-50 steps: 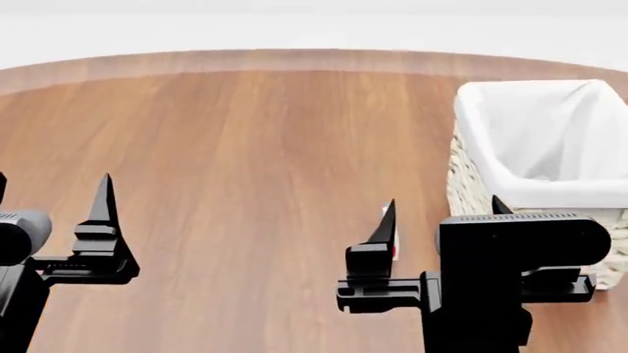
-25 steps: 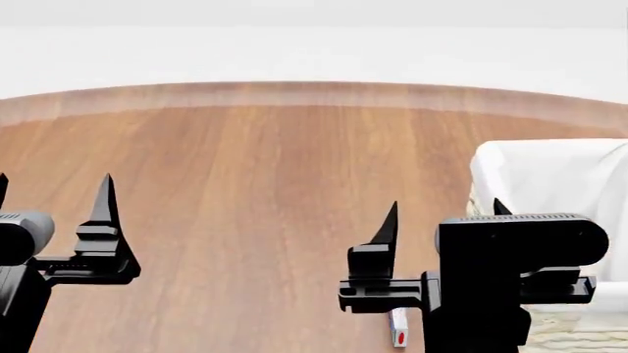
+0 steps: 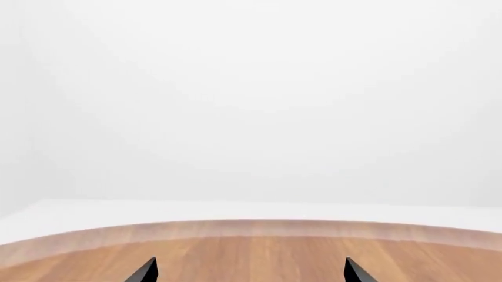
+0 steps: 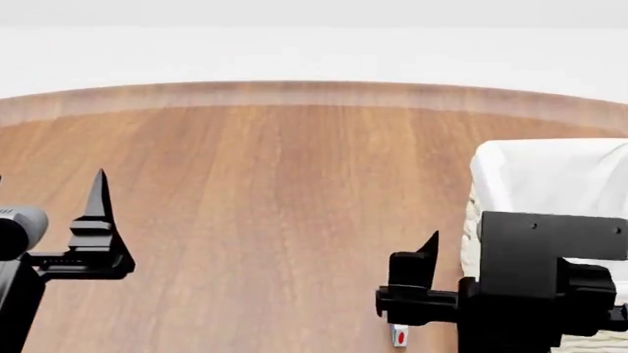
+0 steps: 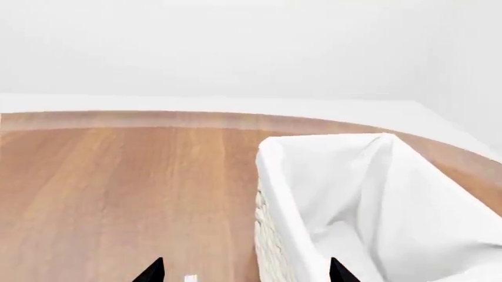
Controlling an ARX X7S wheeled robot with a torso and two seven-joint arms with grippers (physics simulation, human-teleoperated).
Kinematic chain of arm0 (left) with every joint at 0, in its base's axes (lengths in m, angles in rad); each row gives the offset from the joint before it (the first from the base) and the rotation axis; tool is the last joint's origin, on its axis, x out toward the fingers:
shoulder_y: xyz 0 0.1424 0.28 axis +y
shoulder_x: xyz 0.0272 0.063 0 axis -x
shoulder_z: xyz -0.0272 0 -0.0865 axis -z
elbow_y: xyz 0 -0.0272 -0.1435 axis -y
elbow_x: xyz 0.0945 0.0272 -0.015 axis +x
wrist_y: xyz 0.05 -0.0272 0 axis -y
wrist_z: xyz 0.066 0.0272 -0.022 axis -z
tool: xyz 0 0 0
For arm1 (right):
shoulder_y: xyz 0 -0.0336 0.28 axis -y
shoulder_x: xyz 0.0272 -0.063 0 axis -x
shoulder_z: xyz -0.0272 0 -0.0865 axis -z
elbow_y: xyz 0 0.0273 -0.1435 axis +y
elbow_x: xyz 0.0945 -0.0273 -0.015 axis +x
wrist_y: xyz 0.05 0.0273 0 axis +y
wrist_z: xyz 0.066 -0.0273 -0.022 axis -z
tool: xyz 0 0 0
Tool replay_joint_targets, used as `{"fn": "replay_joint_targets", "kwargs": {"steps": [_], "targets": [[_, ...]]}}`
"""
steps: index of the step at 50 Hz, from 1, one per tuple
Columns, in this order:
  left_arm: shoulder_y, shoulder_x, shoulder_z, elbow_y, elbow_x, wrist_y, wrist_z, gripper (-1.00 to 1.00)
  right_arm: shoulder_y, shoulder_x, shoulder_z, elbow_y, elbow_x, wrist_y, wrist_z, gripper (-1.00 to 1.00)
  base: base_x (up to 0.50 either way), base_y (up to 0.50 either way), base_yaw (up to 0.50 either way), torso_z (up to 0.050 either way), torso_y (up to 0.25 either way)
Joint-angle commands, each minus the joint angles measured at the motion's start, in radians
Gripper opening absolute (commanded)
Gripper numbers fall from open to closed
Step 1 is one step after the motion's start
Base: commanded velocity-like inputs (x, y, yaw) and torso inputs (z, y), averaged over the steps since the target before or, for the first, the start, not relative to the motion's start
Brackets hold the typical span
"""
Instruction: Pick up the alphabet soup and the cream cheese box, and put them in the basket.
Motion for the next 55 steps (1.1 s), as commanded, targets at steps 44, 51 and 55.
{"fn": "replay_joint_targets", "kwargs": {"steps": [44, 51, 55], "targets": [[-0.025, -0.029, -0.005, -0.11, -0.006, 0.068, -0.013, 1.0, -0.736, 0.369, 0.363, 0.182, 1.308, -0.348, 0.708, 1.0, 0.0, 0.0, 0.0, 0.0, 0.0], [-0.026, -0.031, -0.002, -0.123, -0.005, 0.078, -0.014, 1.0, -0.793, 0.359, 0.453, 0.163, 1.278, -0.387, 0.7, 1.0, 0.0, 0.0, 0.0, 0.0, 0.0], [-0.025, -0.032, 0.0, -0.128, -0.005, 0.082, -0.016, 1.0, -0.815, 0.357, 0.492, 0.157, 1.274, -0.404, 0.7, 1.0, 0.0, 0.0, 0.0, 0.0, 0.0]]}}
